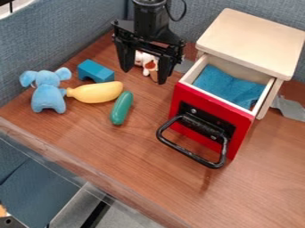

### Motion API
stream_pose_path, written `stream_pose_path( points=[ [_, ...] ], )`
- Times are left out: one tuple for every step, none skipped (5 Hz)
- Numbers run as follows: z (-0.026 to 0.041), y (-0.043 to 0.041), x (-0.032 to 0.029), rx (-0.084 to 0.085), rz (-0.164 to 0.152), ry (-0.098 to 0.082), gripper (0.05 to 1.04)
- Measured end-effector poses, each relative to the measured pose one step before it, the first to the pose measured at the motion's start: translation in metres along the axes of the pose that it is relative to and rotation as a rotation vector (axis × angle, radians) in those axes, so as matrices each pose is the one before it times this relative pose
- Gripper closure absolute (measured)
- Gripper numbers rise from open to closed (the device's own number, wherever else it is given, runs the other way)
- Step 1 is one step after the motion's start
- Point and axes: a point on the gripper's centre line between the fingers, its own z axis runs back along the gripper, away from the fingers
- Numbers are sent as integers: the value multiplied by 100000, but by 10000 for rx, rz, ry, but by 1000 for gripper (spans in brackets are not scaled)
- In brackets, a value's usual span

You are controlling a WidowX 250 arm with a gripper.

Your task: Close the drawer

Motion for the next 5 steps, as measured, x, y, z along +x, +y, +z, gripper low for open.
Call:
stream_pose_path(
  points=[
    [-930,-87,-553,-13,56,324,83],
    [1285,-2668,-3268,-298,-652,-89,83],
    [2026,-1268,-2277,-230,-369,-453,83],
    [1535,-1028,-1946,-403,-297,-298,84],
    [-1752,-1409,-1808,-250,-359,503,84]
  ],
)
